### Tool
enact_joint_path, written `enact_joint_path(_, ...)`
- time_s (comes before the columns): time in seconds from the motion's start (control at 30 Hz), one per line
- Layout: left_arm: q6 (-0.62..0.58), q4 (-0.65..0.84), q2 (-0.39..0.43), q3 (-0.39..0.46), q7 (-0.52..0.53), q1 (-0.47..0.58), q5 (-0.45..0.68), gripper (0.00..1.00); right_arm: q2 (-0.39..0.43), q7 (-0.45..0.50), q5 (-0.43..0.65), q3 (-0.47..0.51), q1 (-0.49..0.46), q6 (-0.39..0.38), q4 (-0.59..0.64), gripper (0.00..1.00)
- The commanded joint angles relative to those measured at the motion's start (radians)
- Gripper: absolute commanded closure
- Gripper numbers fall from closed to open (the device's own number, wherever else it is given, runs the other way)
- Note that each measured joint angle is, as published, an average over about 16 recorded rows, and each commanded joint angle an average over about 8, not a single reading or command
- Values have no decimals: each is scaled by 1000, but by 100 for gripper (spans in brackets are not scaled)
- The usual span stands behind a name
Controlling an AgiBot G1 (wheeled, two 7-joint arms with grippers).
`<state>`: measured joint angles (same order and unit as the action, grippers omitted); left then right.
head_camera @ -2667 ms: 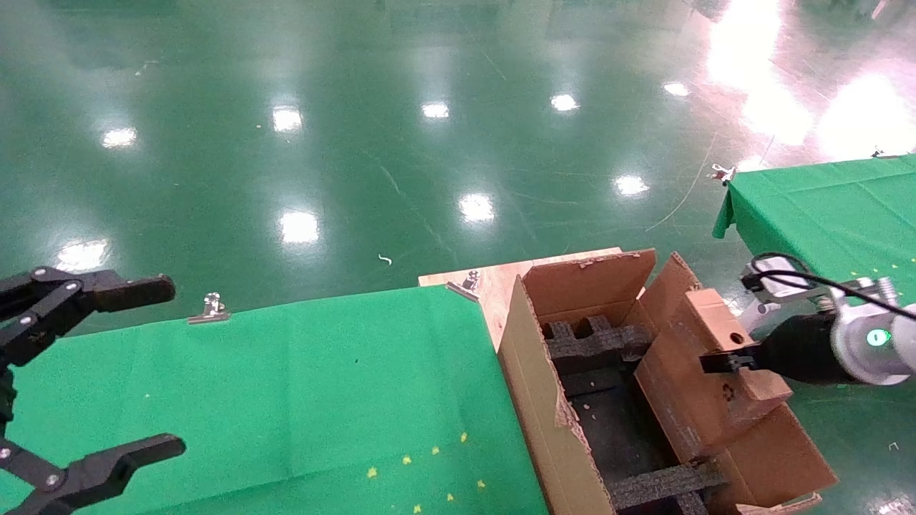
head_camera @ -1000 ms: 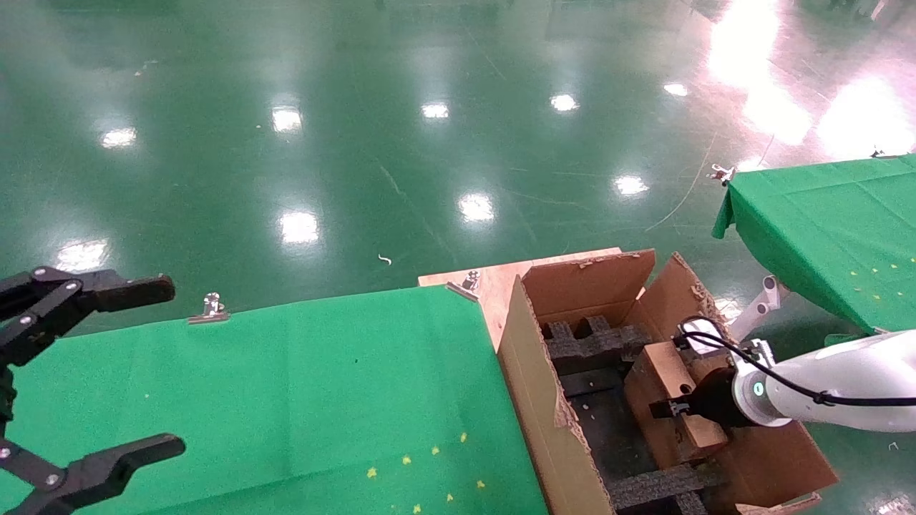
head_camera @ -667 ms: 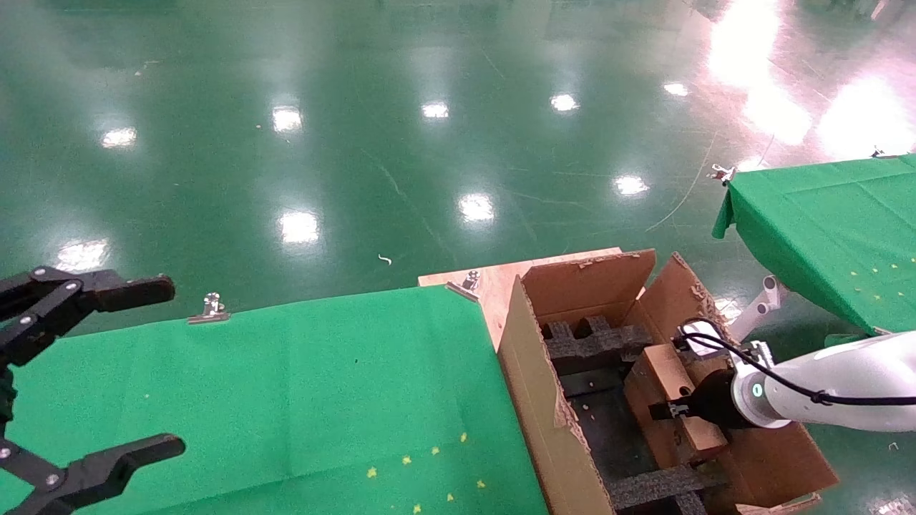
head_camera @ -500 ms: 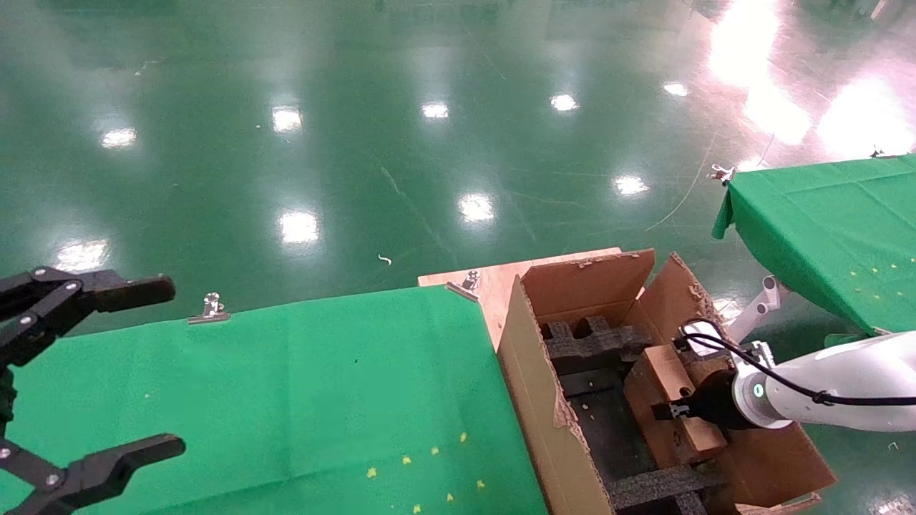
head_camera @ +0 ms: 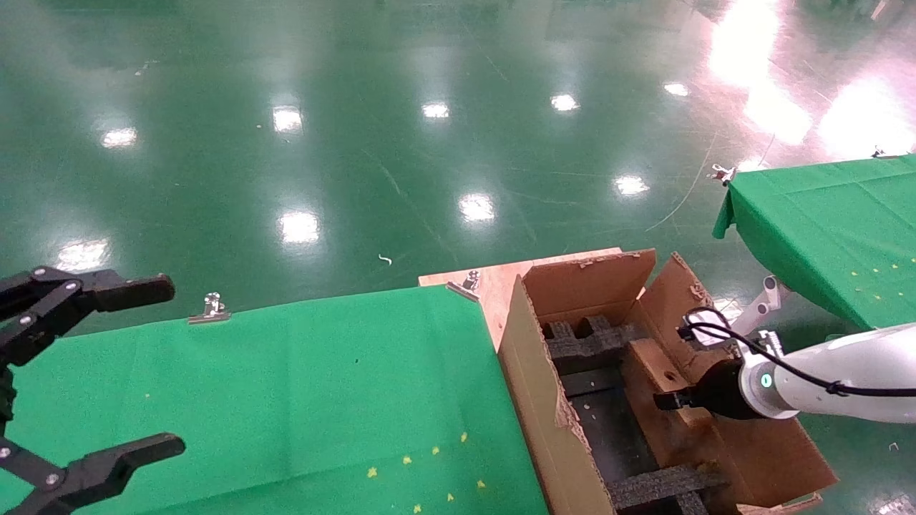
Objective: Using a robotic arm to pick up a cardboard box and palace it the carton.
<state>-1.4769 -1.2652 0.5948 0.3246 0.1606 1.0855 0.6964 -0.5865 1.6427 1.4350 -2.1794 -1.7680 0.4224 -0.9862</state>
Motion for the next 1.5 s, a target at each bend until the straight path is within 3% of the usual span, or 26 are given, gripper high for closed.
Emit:
enact_joint_path(0.03, 0, 0, 0, 0, 0, 0, 0, 0, 8, 2, 4, -1, -9, 2, -8, 0)
enact_joint_path(0.2, 0, 0, 0, 0, 0, 0, 0, 0, 32, 4, 28, 20, -93, -1, -47, 0)
enact_joint_path(0.43, 0, 0, 0, 0, 0, 0, 0, 0, 75, -33, 45, 86, -283, 25, -166, 0)
enact_joint_path(0.8, 0, 0, 0, 0, 0, 0, 0, 0, 153, -175, -101, 211, -477, 139, -368, 0)
enact_joint_path(1.23, 0, 0, 0, 0, 0, 0, 0, 0, 152, -197, -123, 241, -461, 163, -367, 0)
enact_joint_path(1.5, 0, 0, 0, 1, 0, 0, -1, 0, 133, -335, -187, 423, -336, 263, -360, 0)
